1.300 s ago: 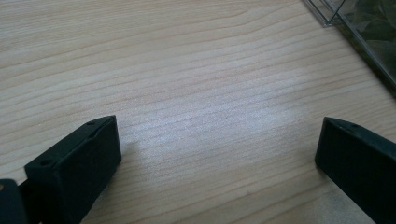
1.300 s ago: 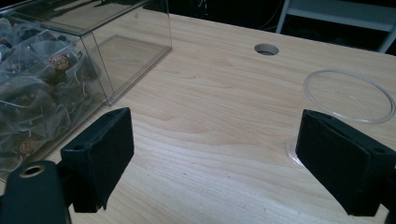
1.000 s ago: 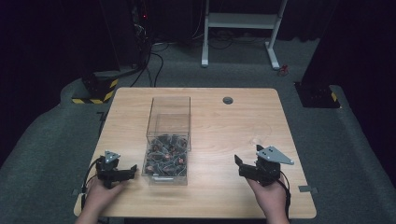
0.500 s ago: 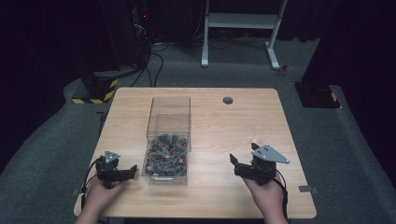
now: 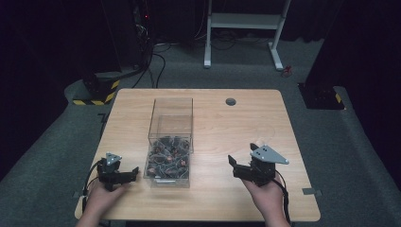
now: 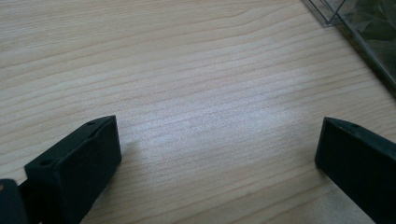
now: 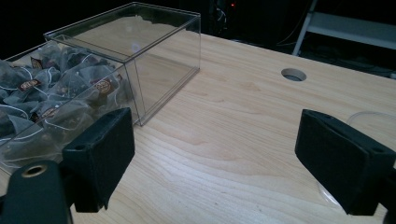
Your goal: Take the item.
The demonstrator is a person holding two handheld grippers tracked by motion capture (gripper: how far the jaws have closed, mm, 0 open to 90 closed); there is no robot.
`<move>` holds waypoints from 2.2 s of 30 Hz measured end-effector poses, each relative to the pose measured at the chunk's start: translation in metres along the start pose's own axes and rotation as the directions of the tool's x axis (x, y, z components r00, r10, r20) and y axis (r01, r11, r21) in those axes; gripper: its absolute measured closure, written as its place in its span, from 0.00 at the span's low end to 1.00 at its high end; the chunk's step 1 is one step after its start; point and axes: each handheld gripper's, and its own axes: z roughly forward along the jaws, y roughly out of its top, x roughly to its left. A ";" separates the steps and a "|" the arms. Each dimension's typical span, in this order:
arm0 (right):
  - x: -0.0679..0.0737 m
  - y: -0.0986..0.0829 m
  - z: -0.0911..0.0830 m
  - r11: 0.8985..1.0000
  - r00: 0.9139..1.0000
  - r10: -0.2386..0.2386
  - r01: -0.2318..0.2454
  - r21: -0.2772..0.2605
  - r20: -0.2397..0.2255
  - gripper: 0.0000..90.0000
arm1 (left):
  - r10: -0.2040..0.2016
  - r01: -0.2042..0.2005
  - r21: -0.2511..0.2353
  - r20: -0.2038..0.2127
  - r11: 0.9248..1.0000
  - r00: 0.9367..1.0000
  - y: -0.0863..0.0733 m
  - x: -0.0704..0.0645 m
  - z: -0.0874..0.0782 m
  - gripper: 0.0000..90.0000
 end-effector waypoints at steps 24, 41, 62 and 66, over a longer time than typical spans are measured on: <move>0.022 0.016 0.015 0.999 0.998 -0.035 0.035 -0.006 -0.056 0.14 | 0.000 0.000 0.000 0.001 1.000 1.000 0.000 0.000 0.000 0.01; 0.039 0.027 0.026 0.998 0.993 -0.060 0.058 -0.018 -0.099 0.15 | 0.003 -0.003 0.003 0.001 1.000 1.000 0.000 0.000 0.000 0.01; 0.061 0.030 0.041 0.997 0.984 -0.080 0.080 -0.007 -0.159 0.17 | 0.003 -0.003 0.003 0.001 1.000 1.000 0.000 0.000 0.000 0.01; 0.067 0.030 0.044 0.996 0.980 -0.091 0.091 -0.006 -0.176 0.19 | 0.003 -0.003 0.003 0.001 1.000 1.000 0.000 0.000 0.000 0.01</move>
